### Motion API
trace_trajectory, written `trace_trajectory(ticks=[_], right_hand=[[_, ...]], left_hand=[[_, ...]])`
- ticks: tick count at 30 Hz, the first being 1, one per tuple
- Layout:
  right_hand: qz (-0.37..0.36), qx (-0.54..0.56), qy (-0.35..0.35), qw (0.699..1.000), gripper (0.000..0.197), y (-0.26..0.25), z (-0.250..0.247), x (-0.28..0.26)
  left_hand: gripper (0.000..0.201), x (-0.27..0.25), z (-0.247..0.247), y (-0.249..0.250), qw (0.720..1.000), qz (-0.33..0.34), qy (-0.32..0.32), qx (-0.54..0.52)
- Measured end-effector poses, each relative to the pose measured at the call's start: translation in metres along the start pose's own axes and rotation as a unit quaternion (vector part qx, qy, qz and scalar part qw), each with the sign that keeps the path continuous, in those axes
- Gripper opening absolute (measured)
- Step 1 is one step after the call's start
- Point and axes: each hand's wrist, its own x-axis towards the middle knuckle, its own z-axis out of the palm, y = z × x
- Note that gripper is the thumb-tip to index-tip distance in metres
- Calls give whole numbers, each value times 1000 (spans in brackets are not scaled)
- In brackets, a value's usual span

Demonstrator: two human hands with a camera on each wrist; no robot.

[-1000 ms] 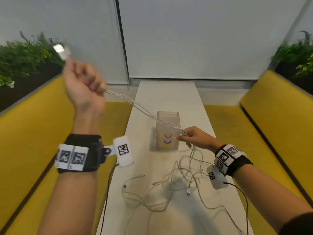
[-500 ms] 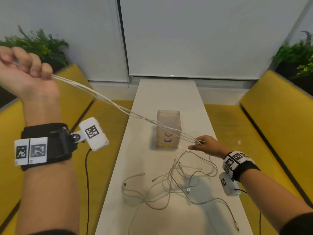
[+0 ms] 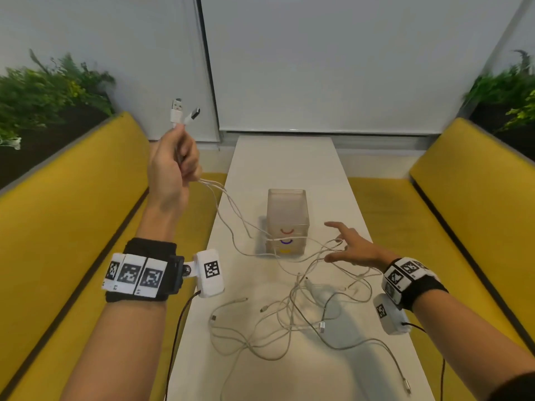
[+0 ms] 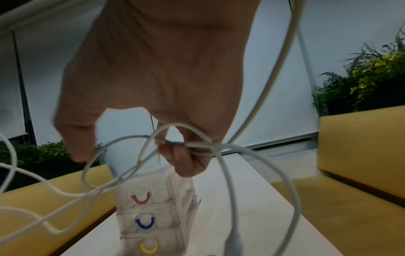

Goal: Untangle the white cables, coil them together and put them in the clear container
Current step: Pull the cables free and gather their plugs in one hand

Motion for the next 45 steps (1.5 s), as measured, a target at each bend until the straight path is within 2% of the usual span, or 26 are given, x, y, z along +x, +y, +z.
trace_trajectory(ticks=[3, 5, 8, 11, 15, 18, 20, 23, 25, 27, 29, 31, 34, 35, 37, 39, 40, 41, 43, 45], right_hand=[[1, -61, 17, 998, 40, 17, -4, 3], [-4, -47, 48, 998, 20, 23, -4, 1], [-10, -19, 86, 996, 29, 31, -3, -5], [23, -62, 110, 992, 30, 51, 0, -5], [136, -135, 115, 975, 29, 66, 1, -4], [247, -171, 102, 948, 26, 75, 0, -15], [295, -187, 110, 931, 26, 81, -2, -21], [321, -215, 100, 917, 29, 103, -3, -20], [325, -201, 105, 918, 29, 102, -1, -22], [322, -215, 88, 918, 26, 90, 3, -25], [329, -215, 57, 918, 39, 73, 8, -25], [318, -187, 46, 928, 39, 59, 9, -22], [310, -165, 66, 934, 27, 46, 7, -16], [315, -178, 40, 931, 26, 41, 9, -15], [330, -164, -102, 924, 27, 32, 14, -17], [341, -89, -266, 897, 27, 28, 26, -20], [337, -40, -305, 890, 27, 27, 35, -21], [316, -4, -313, 896, 24, 26, 44, -20], [239, 35, -267, 933, 22, 27, 65, -14], [151, 0, -231, 961, 28, 27, 91, -7]], left_hand=[[42, 5, -1, 3, 999, 19, 27, 3], [42, 10, -8, 10, 998, 35, 58, 4], [41, 14, -19, 19, 993, 66, 101, 6], [42, 14, -28, 23, 987, 94, 133, 0], [40, 14, -43, 28, 974, 123, 191, -13], [42, 17, -61, 34, 962, 134, 236, -38], [43, 18, -71, 36, 954, 135, 262, -54], [43, 19, -80, 35, 946, 136, 288, -56], [42, 19, -84, 34, 944, 135, 295, -63], [42, 17, -81, 33, 949, 127, 281, -59], [42, 12, -65, 29, 964, 112, 240, -29], [44, 7, -44, 19, 980, 84, 180, 0], [43, 2, -16, -1, 996, 40, 74, 30], [39, 0, -8, -7, 997, 30, 49, 47], [32, -3, 6, -15, 997, 17, 15, 74], [32, -6, 19, -18, 996, 10, -7, 87], [34, -8, 24, -19, 996, 8, -20, 91], [35, -9, 28, -20, 995, 8, -32, 95], [36, -12, 34, -24, 994, 5, -50, 100], [37, -15, 39, -28, 993, 4, -55, 104]])
